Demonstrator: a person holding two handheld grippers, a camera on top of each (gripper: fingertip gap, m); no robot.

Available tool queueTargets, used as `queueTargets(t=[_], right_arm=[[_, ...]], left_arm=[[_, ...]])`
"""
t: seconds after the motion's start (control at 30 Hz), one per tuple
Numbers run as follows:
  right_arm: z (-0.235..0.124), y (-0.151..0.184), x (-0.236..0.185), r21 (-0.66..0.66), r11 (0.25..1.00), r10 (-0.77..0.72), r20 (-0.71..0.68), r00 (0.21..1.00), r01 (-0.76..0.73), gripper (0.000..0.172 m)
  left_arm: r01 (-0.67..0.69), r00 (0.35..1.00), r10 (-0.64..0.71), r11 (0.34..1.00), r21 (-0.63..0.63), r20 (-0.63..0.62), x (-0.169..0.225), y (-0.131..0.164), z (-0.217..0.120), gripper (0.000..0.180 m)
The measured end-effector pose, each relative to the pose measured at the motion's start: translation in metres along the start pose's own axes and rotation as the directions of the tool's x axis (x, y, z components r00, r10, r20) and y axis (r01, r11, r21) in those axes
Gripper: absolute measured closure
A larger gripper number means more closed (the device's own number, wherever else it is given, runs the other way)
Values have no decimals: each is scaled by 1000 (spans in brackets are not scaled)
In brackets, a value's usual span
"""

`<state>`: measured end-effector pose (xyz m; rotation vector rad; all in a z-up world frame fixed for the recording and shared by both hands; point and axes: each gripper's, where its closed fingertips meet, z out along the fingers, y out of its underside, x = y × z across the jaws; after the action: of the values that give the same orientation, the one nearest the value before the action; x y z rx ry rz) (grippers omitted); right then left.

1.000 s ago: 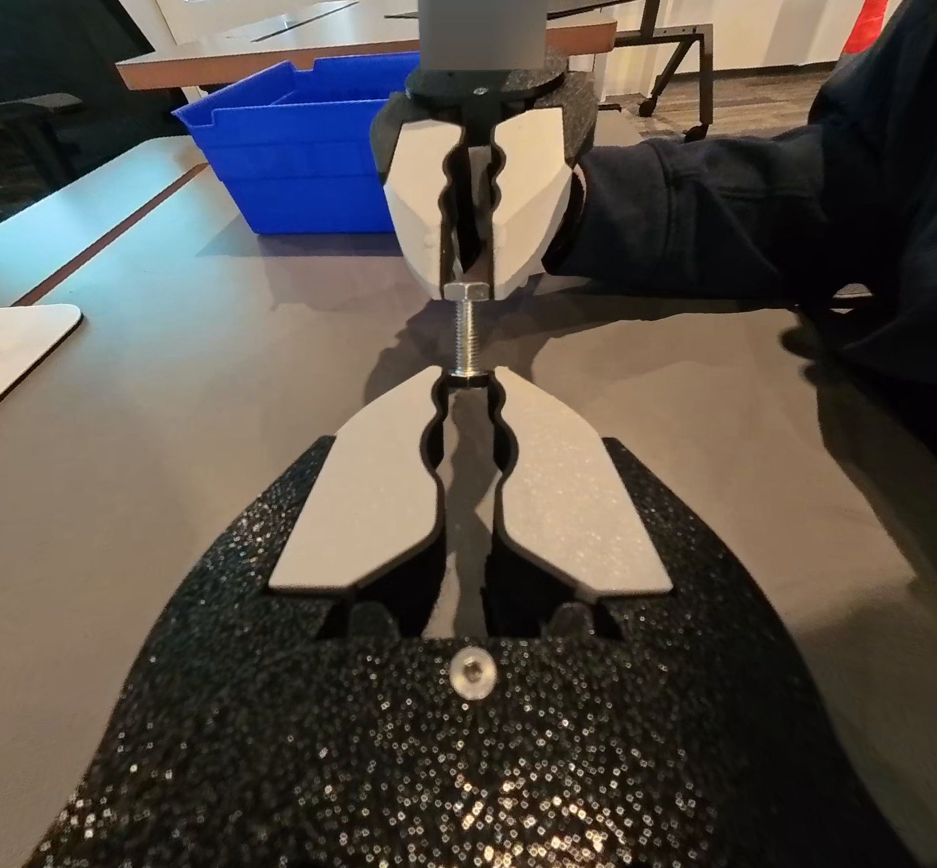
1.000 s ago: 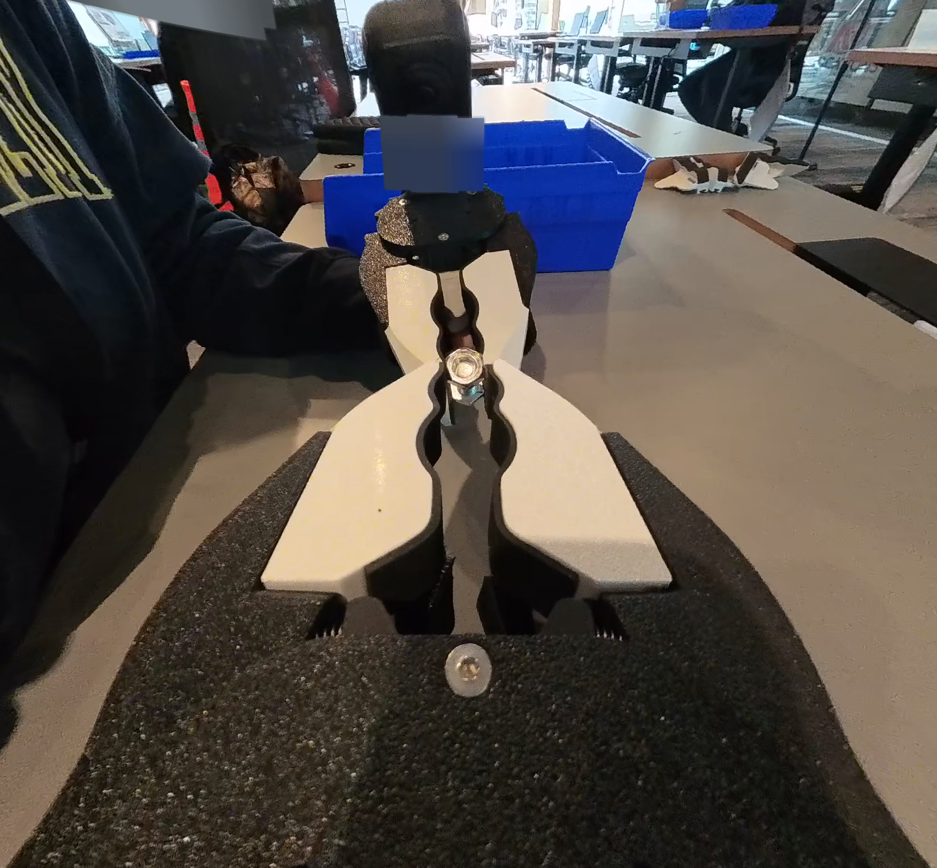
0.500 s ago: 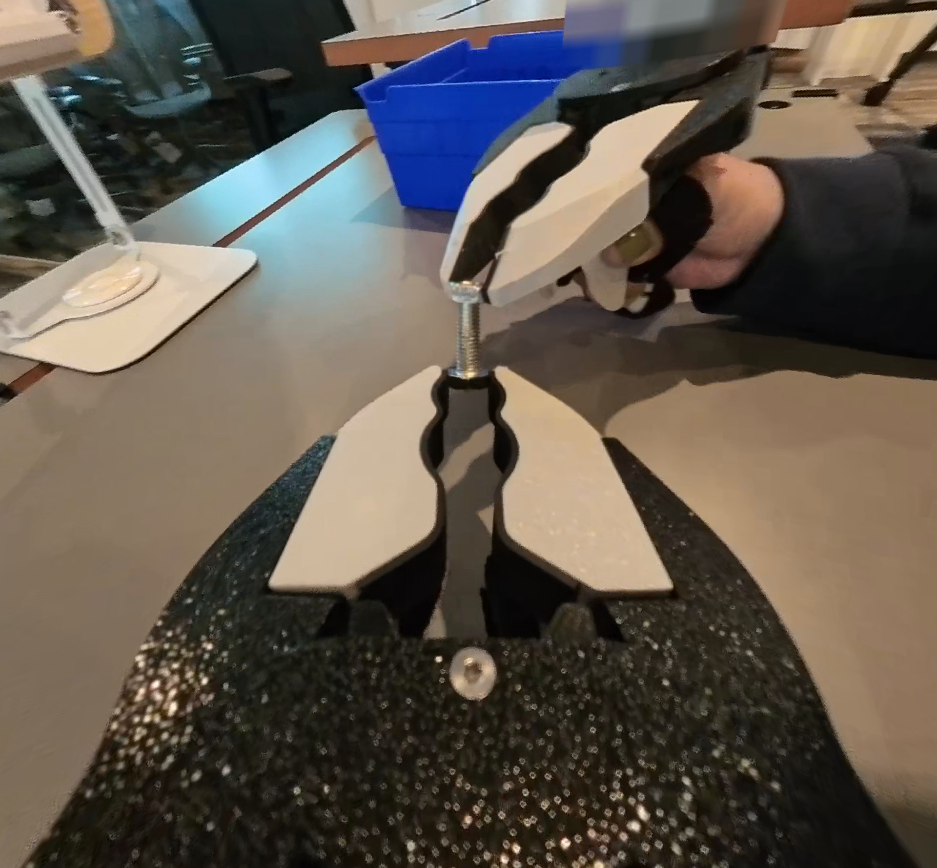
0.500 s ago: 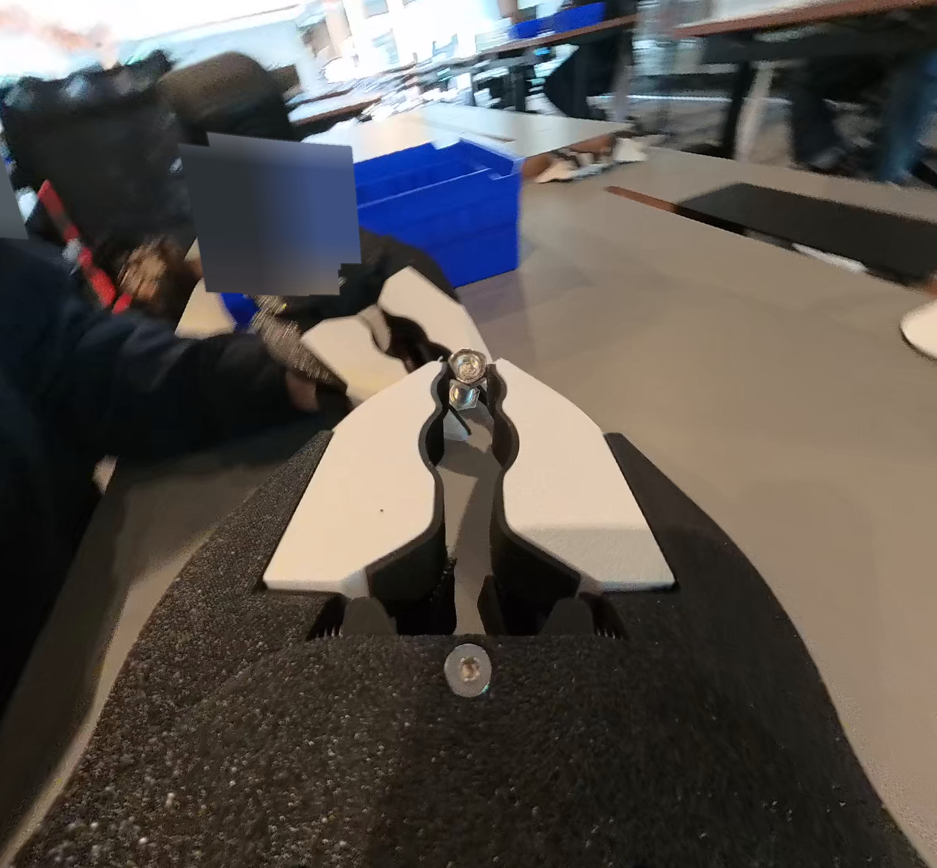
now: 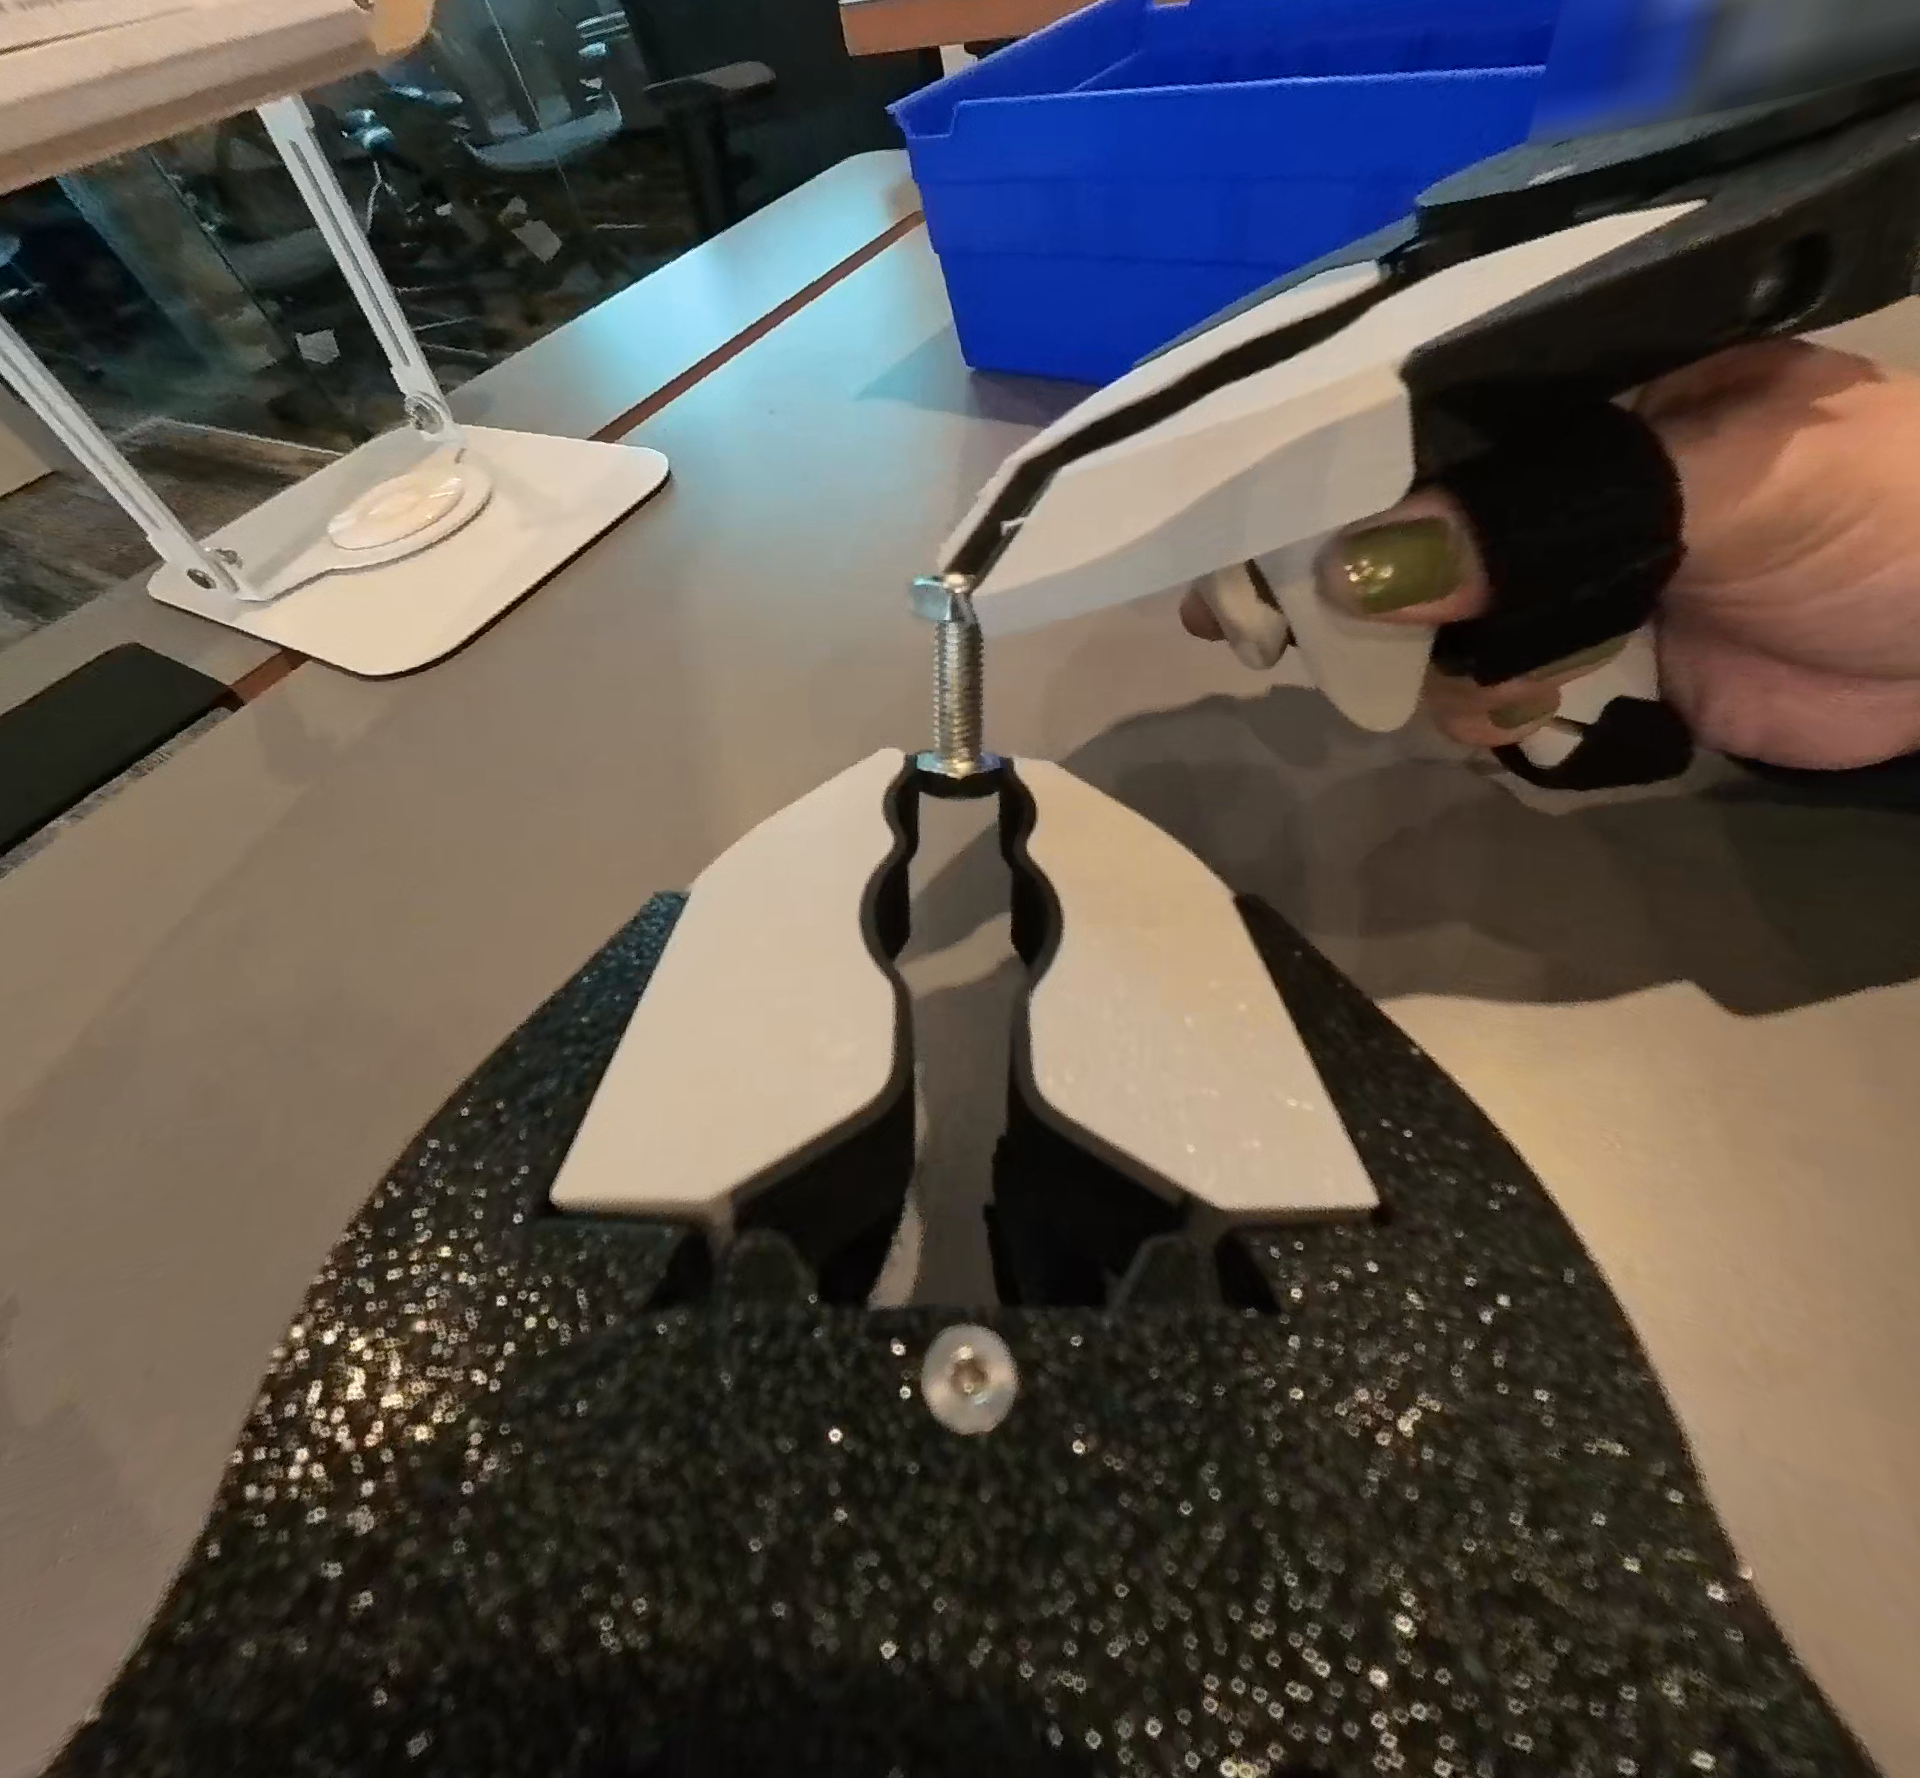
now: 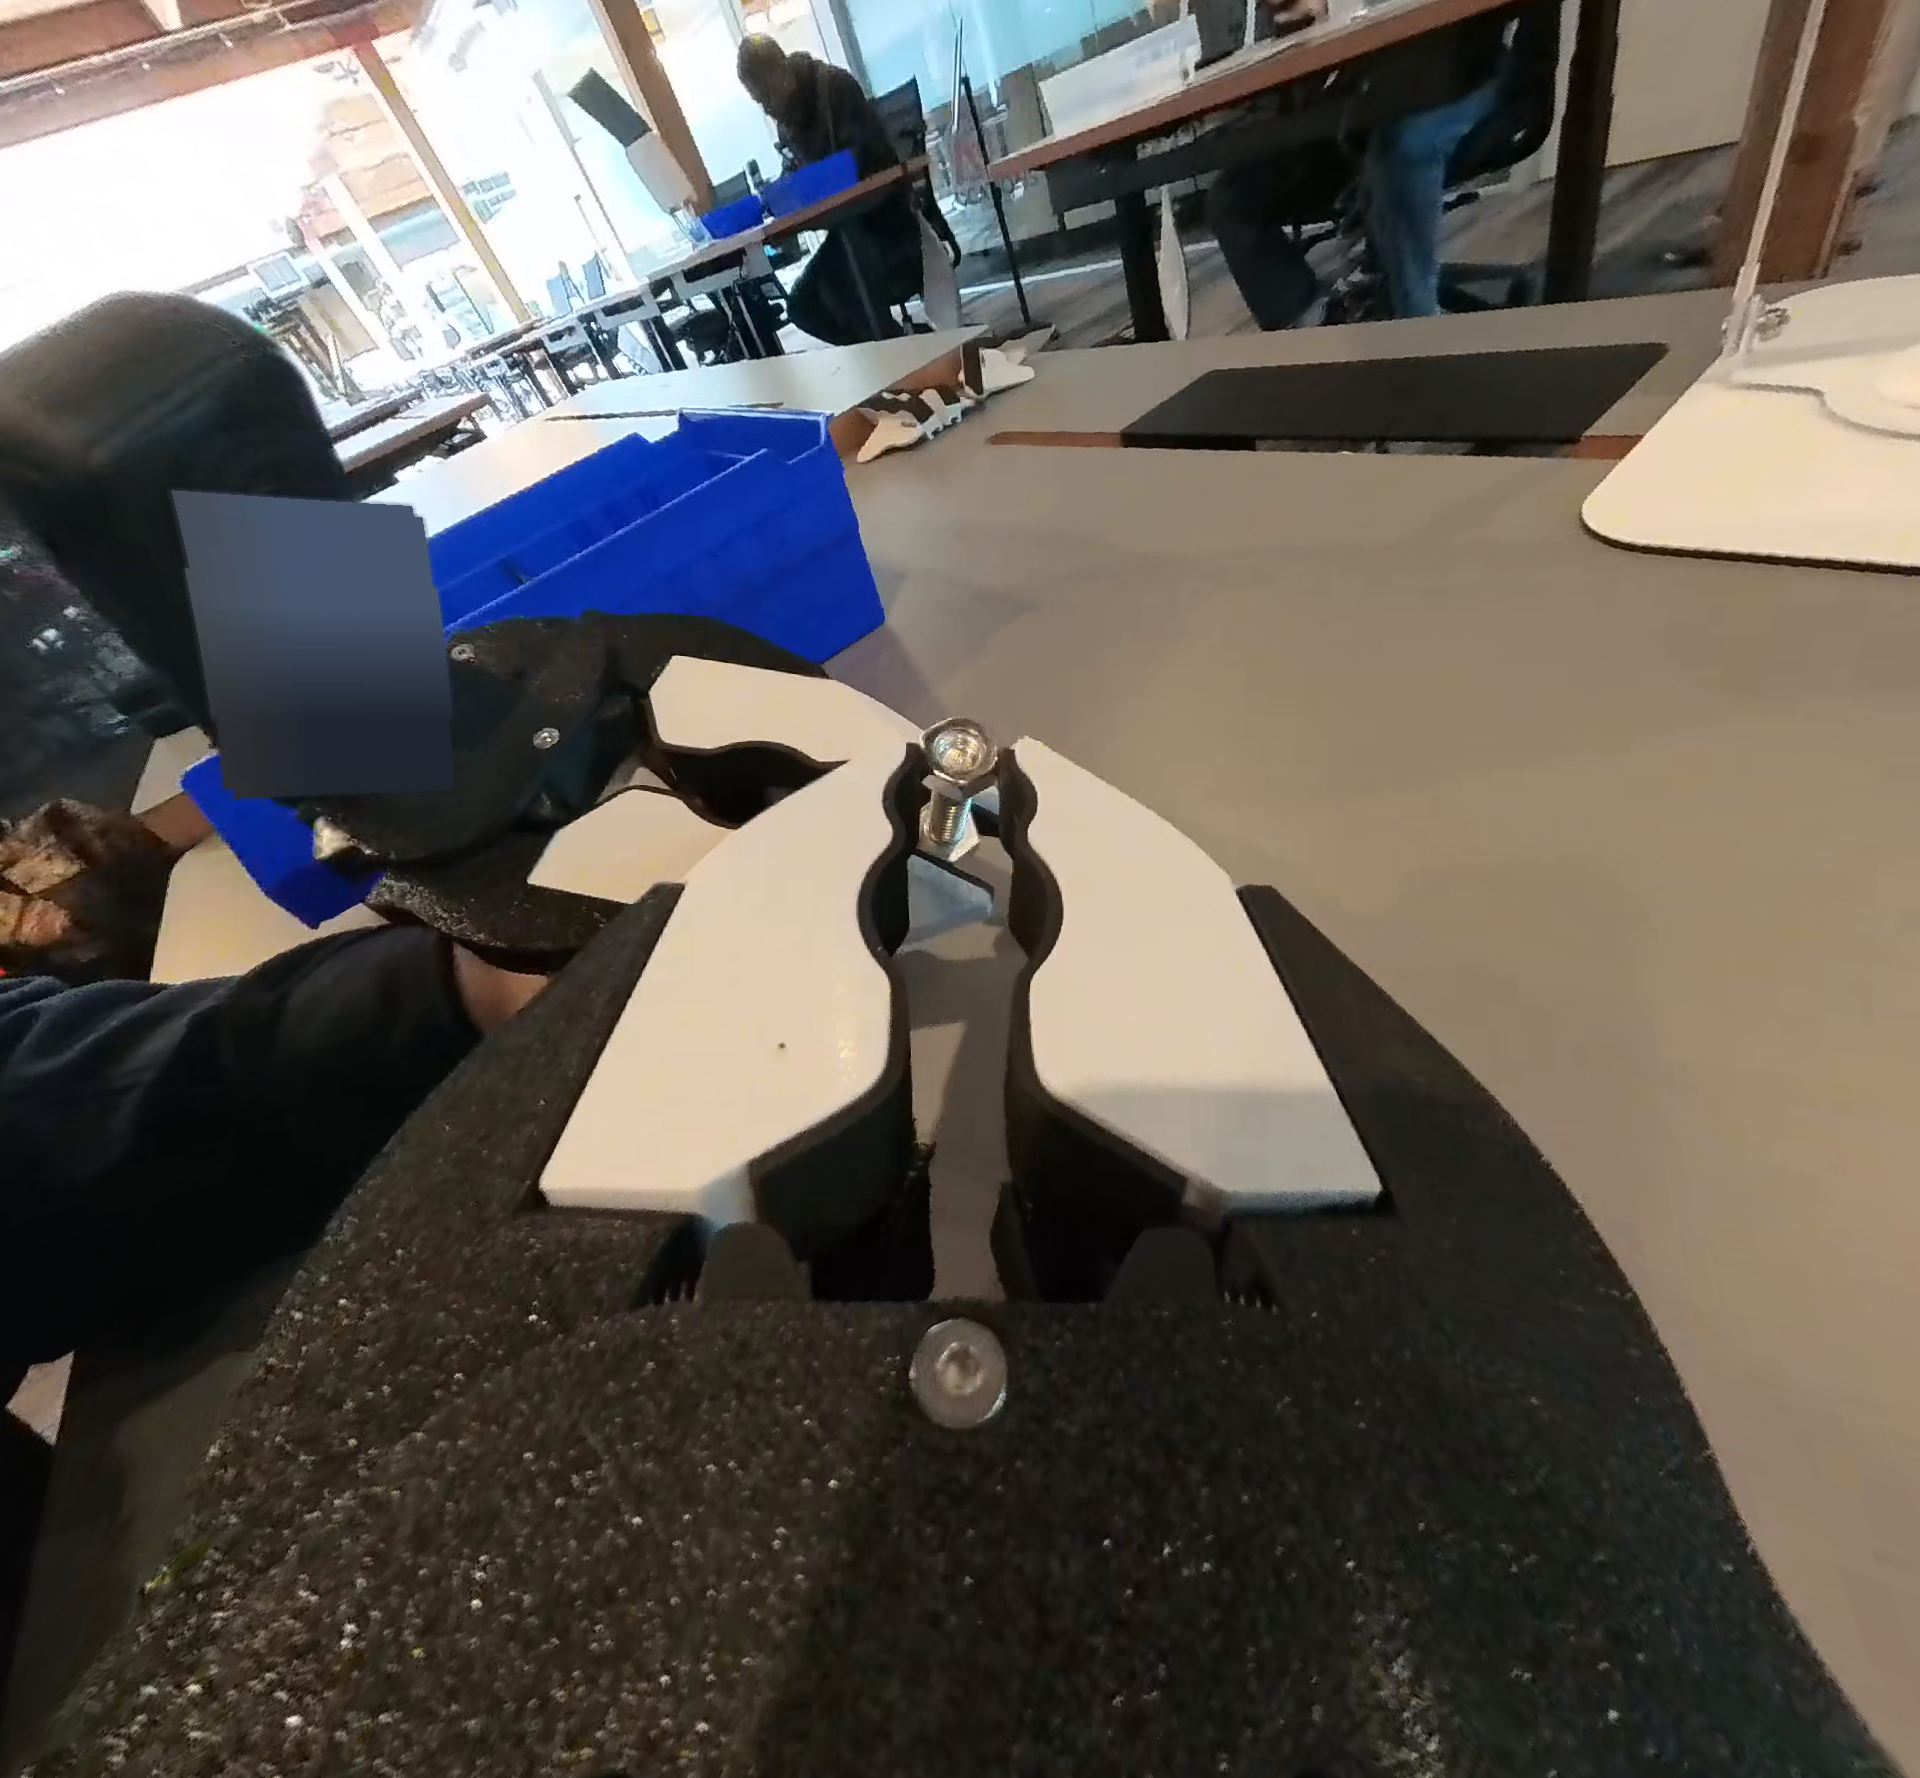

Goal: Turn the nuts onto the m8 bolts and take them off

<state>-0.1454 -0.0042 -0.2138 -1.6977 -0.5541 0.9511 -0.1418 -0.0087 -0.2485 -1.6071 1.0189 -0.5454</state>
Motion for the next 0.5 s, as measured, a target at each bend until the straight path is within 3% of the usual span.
queueTargets(t=[0.17, 0.23, 0.3, 0.5], right_arm=[[0, 0, 0, 17, 1000, 10, 11, 1000, -10, 156], [0, -4, 1, 37, 999, 6, 2, 1000, -7, 145], [-2, -7, 1, 54, 999, 2, 8, 1000, -2, 144], [-5, -6, -12, 86, 990, -115, 33, 993, 112, 142]], left_arm=[[8, 1000, -8, 1000, 6, -7, 0, -1, 0, 166], [13, 1000, -13, 1000, 12, -8, -1, -1, -1, 166], [31, 999, -31, 999, 26, -12, -2, -2, -2, 166], [127, 990, -121, 987, 97, -67, -4, -10, -7, 166]])
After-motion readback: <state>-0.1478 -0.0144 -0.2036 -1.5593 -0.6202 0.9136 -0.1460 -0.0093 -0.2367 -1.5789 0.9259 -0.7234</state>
